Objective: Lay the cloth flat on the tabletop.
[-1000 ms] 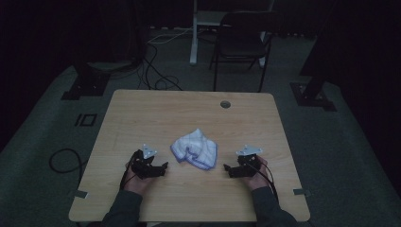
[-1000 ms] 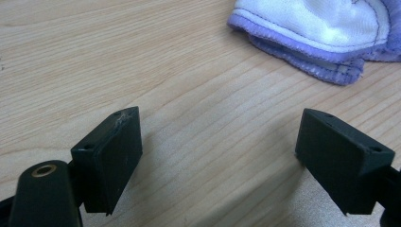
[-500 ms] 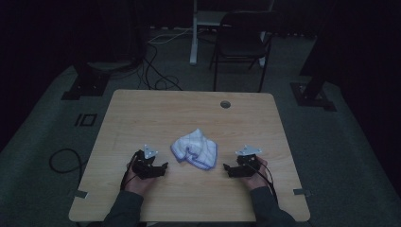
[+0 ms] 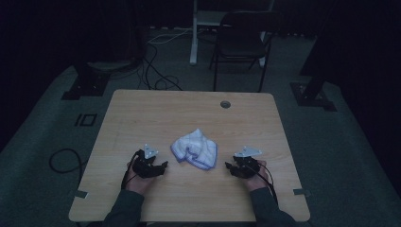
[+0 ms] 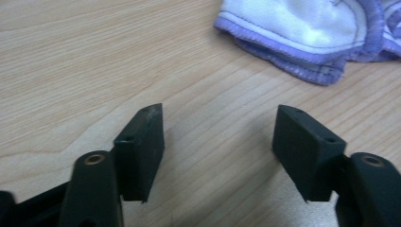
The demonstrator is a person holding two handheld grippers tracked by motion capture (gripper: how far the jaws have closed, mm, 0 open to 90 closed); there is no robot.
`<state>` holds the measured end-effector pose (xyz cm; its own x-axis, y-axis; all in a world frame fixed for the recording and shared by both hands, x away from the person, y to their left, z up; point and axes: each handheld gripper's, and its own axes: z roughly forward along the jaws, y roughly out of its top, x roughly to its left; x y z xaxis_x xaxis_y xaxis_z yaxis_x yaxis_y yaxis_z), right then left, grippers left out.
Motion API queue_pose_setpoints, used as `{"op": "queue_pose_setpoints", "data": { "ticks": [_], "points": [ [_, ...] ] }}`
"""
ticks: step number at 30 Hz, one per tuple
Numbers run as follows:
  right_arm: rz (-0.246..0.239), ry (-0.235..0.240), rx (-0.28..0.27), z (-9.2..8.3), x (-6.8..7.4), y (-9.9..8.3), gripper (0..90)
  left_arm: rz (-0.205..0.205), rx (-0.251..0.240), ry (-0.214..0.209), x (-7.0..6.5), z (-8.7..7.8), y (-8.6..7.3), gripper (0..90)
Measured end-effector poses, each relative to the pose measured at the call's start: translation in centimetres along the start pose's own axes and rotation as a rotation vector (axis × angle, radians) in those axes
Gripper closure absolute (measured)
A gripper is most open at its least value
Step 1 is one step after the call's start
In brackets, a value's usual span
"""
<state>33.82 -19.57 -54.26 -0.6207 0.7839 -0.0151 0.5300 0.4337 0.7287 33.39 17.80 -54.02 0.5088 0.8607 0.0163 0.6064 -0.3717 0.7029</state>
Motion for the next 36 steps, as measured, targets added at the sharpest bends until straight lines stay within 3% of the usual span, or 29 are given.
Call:
{"op": "queue_pose_setpoints", "data": {
  "ticks": [7, 13, 18, 23, 29, 34, 36],
  "points": [
    [-0.053, 0.021, -0.076, -0.3, 2.3, 1.1, 61.1, 0.016, 0.003, -0.026, -0.7, -0.3, 0.4, 49.3],
    [-0.096, 0.045, -0.091, 0.1, 3.7, 1.8, 62.2, 0.045, -0.011, -0.039, -1.8, -0.6, 1.1, 46.8],
    [-0.128, 0.056, -0.091, 0.5, 4.4, 2.4, 61.8, 0.067, -0.024, -0.080, -2.9, -0.2, 1.6, 45.9],
    [-0.154, 0.065, -0.081, 0.9, 4.9, 2.6, 60.2, 0.119, -0.052, -0.088, -4.2, 0.0, 2.4, 46.0],
    [-0.176, 0.069, -0.062, 1.4, 5.3, 3.1, 56.4, 0.184, -0.034, -0.047, -5.4, 1.1, 3.5, 49.6],
    [-0.187, 0.079, -0.013, 2.6, 5.4, 3.4, 53.6, 0.169, -0.009, -0.023, -5.0, 1.7, 3.9, 64.8],
    [-0.185, 0.082, -0.002, 2.9, 5.3, 3.3, 61.2, 0.165, -0.014, -0.007, -4.6, 1.5, 4.1, 72.5]
  ]
}}
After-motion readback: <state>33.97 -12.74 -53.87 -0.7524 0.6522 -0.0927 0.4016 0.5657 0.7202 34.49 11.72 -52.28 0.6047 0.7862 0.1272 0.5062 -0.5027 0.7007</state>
